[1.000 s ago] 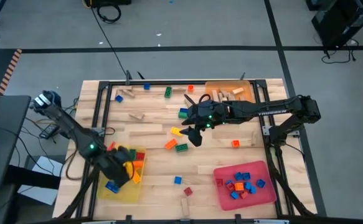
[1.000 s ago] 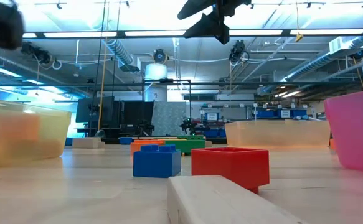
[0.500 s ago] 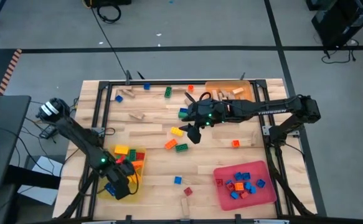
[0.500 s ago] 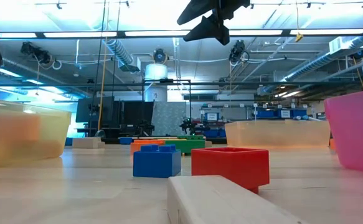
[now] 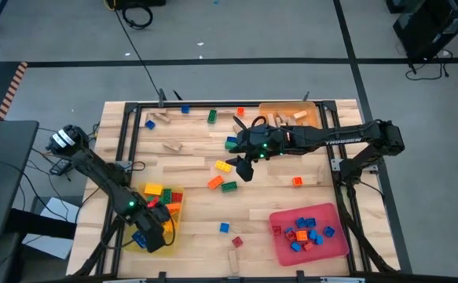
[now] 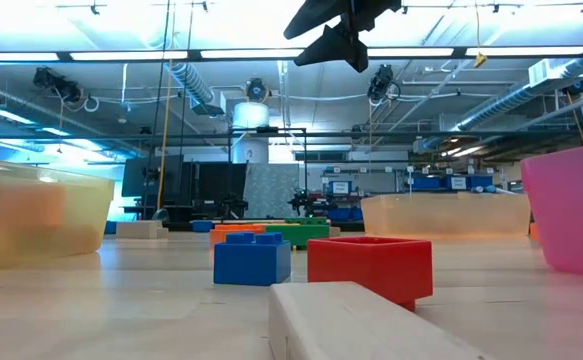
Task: Sort blocks by size
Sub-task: Put the small blue game piece into the red bin
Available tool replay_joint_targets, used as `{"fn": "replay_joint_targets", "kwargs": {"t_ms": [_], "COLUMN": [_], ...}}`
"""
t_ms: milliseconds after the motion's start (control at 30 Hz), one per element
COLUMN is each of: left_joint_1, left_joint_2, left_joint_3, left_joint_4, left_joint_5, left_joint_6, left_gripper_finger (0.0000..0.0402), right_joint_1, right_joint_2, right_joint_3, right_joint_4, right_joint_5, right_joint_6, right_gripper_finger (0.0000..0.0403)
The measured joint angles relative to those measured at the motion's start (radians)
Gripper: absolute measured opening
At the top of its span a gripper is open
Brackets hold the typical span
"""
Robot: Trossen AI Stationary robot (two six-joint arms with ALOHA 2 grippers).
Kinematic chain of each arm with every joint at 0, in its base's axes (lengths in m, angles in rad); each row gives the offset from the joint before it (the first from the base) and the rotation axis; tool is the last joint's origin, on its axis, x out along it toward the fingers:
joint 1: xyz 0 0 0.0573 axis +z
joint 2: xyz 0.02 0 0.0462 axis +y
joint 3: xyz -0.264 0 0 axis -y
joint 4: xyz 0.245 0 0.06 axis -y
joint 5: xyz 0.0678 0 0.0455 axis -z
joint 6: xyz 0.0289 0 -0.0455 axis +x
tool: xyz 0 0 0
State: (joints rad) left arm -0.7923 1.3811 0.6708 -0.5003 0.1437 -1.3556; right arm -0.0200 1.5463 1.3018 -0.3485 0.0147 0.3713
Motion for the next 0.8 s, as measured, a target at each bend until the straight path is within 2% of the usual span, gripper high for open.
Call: {"fn": "replay_joint_targets", "kwargs": {"t_ms": [200, 533, 667, 800], "left_joint_1": [0.026, 0.125, 0.197, 0.311], "left_joint_2": [-0.022, -0.164, -0.205, -0.236], "left_joint_3": [0.000, 0.000, 0.000, 0.000], "left_joint_4": [0.000, -0.010, -0.103, -0.219], "left_joint_5": [0.066, -0.044, -0.122, -0.113], "left_joint_6": [-0.073, -0.050, -0.031, -0.010], "left_gripper_finger": [0.0222, 0.0223, 0.0223, 0.0223], "right_joint_1": [0.000, -0.001, 0.000, 0.000], "right_joint_2": [0.000, 0.000, 0.000, 0.001], "right_joint_3": [0.000, 0.000, 0.000, 0.000], "right_joint_4": [0.000, -0.001, -0.002, -0.002], "right_joint_5": [-0.001, -0.007, -0.008, -0.008], "right_joint_6": [-0.008, -0.008, -0.008, -0.008], "right_gripper_finger": [0.0225, 0.0225, 0.0225, 0.0225]}}
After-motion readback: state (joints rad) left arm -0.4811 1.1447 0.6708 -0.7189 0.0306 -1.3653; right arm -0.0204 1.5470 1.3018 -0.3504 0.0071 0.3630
